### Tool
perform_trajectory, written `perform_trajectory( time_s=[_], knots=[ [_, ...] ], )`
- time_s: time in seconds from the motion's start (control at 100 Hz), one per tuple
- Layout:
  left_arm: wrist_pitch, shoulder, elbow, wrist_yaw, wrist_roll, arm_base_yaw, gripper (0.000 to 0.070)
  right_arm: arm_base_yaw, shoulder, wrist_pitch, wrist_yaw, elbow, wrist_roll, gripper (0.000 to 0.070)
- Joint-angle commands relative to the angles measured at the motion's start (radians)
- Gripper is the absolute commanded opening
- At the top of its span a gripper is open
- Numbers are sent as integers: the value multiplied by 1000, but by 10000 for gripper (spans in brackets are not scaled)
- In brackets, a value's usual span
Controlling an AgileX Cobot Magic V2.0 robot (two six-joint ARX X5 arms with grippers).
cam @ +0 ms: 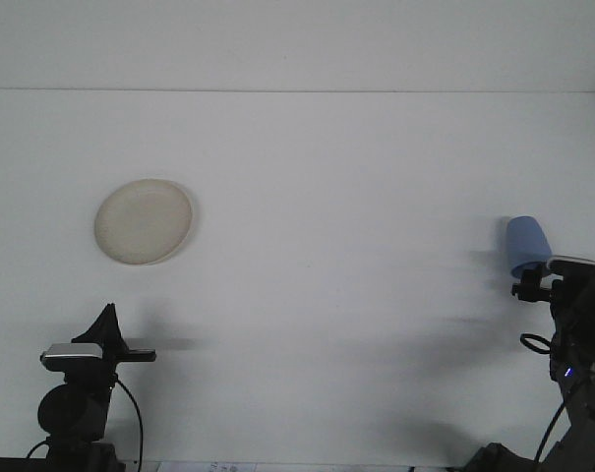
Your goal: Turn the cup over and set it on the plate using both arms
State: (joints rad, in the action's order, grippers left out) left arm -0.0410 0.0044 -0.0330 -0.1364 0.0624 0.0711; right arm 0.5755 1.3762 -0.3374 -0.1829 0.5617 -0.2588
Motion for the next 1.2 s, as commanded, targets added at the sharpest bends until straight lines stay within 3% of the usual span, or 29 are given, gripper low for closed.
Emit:
perform_trajectory(
  time_s=[0.0,0.19,0.34,0.46,0.58,0.69,0.76,1.01,1.19],
  knots=[
    [-10,-1,19,-6,4,-1,12,6,45,-43,-2,3,-7,530],
    [-10,-1,19,-6,4,-1,12,6,156,-227,-5,3,-7,519],
    [-10,-1,19,-6,4,-1,12,6,238,-370,-51,3,-7,398],
    [-10,-1,19,-6,4,-1,12,6,287,-428,-64,3,-6,357],
    [-10,-1,19,-6,4,-1,12,6,315,-465,-88,3,-3,226],
    [-10,-1,19,-6,4,-1,12,6,319,-490,-90,3,6,55],
    [-10,-1,19,-6,4,-1,12,6,319,-504,-90,3,9,6],
    [-10,-1,19,-6,4,-1,12,5,282,-507,-90,3,177,4],
    [-10,-1,19,-6,4,-1,12,-15,116,-285,-69,9,266,4]
  ],
)
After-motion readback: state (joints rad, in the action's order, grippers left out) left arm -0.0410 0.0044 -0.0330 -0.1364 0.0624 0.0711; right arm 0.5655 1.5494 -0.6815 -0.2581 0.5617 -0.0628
